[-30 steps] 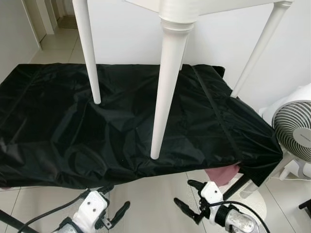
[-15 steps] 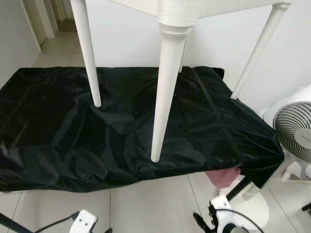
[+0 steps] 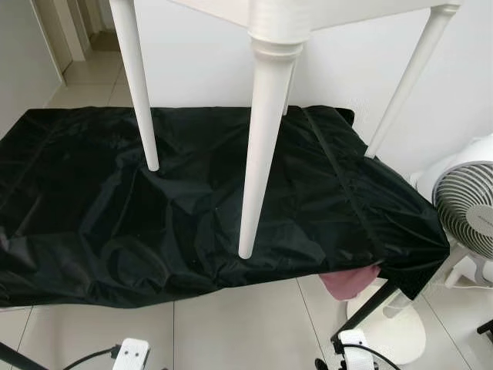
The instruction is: Building children table
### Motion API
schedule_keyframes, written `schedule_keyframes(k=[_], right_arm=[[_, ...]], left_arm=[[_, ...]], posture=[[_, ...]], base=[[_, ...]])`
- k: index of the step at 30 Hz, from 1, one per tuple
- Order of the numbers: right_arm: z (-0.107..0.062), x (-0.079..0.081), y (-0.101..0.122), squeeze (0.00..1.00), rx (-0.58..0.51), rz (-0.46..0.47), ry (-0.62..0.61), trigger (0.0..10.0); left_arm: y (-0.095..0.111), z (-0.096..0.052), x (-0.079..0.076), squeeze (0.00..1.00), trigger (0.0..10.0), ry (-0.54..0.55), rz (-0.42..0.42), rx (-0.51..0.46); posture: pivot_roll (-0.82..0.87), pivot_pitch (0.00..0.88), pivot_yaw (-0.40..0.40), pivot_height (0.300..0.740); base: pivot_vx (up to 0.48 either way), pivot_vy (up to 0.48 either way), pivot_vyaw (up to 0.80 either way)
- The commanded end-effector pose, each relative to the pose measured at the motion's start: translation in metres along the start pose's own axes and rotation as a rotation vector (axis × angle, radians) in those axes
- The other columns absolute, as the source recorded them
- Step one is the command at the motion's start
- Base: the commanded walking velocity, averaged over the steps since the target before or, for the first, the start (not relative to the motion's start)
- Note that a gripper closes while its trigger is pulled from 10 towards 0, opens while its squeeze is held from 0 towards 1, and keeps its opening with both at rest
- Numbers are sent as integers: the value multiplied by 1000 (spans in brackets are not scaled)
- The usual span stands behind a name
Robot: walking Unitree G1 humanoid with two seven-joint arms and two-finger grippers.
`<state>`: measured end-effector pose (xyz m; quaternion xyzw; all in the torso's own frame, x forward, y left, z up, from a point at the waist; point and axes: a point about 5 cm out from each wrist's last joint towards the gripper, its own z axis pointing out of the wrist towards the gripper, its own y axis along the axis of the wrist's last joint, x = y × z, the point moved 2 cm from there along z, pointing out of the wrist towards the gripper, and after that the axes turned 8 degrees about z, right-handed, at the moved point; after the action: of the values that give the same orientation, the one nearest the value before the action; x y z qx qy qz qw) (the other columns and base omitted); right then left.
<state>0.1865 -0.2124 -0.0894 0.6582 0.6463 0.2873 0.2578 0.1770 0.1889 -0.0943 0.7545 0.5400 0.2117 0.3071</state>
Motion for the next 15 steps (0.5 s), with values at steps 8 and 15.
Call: schedule_keyframes(k=[8,15], right_arm=[[-5,-5,-20,0,92,51,-74,10000],[-2,6,-24,0,116,56,-75,10000]], left_arm=[[-8,3,0,0,10000,109,-34,70],[-7,5,0,0,10000,134,-96,74]], posture=[[22,18,6,740],[29,3,6,740]], base=[[0,0,0],[0,0,0]])
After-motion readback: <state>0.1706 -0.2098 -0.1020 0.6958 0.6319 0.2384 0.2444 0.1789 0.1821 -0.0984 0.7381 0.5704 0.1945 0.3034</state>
